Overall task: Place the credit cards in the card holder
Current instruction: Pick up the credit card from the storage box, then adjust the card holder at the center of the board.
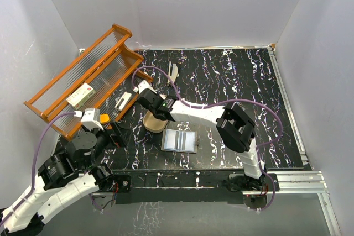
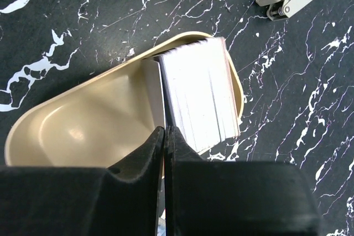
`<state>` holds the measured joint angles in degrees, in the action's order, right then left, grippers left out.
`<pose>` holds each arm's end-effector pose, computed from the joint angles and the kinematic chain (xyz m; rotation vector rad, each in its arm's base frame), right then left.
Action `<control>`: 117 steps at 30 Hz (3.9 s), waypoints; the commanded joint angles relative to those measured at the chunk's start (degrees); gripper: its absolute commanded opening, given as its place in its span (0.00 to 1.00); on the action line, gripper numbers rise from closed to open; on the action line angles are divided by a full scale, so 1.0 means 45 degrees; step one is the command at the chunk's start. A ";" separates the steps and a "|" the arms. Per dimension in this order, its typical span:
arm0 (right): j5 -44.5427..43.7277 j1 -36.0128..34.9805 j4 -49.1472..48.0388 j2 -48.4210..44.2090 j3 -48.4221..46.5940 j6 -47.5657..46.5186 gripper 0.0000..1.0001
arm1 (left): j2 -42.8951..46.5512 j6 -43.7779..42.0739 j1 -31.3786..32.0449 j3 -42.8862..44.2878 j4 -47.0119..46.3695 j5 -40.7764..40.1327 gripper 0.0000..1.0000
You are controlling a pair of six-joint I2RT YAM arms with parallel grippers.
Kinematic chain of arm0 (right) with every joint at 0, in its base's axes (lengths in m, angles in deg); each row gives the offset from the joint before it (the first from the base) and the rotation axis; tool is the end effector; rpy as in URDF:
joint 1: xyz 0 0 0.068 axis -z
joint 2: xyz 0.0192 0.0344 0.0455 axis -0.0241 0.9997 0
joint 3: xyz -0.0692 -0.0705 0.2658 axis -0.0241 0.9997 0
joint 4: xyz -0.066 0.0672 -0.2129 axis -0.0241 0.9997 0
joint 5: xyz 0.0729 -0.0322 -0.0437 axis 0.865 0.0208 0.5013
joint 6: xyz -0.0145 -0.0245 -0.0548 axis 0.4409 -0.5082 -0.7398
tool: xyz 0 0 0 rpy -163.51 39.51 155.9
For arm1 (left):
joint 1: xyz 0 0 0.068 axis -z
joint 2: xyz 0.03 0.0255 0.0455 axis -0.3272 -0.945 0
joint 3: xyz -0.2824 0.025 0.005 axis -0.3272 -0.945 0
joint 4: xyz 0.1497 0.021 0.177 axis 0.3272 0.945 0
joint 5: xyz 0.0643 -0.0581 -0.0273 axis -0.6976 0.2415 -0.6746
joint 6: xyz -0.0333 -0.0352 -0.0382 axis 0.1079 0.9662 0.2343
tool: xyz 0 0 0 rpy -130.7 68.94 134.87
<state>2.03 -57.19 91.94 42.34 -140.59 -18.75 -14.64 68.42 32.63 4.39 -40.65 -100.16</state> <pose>0.2460 0.3589 0.2323 -0.8945 2.1764 -0.1211 0.0354 -0.0087 0.3041 -0.1353 1.8759 -0.6341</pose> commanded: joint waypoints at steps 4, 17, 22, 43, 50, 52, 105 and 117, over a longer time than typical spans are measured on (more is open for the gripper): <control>0.0783 -0.0121 -0.0686 -0.1678 0.0192 -0.0370 0.00 | -0.0420 0.0381 0.0049 0.0236 0.0536 -0.0874 0.99; 0.2519 -0.0188 -0.1064 -0.5026 0.2768 0.2590 0.00 | -0.0359 -0.0353 0.0049 0.0048 -0.0597 0.0899 0.97; 0.4560 -0.0193 -0.2595 -0.7406 0.5278 0.5187 0.00 | -0.1204 0.0121 0.0049 0.0012 -0.1212 0.2454 0.93; 0.7985 -0.0208 -0.9751 -1.4474 1.2060 1.1645 0.00 | -0.1457 0.4065 0.0049 -0.2578 -0.8807 0.7151 0.44; 0.8296 -0.0198 -1.0171 -1.4515 1.2379 1.2191 0.00 | -0.1637 0.4752 0.0049 -0.3256 -1.0919 0.8095 0.26; 0.8307 -0.0208 -1.0173 -1.4448 1.2449 1.2228 0.00 | -0.1707 0.4906 0.0049 -0.3358 -1.1275 0.8216 0.22; 0.1976 0.1224 -0.2466 -0.7575 1.0899 0.7954 0.53 | -0.3253 0.3319 0.0049 -0.4069 -0.5882 0.7485 0.01; 0.5767 0.1501 -0.4839 -0.7691 1.1888 0.5446 0.49 | -0.4166 0.3747 0.0049 -0.4171 -0.6225 0.8033 0.01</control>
<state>21.42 -50.32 75.24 9.25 -87.98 10.37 -32.24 83.92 32.78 -13.80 -66.42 -66.78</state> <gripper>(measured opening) 0.507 0.012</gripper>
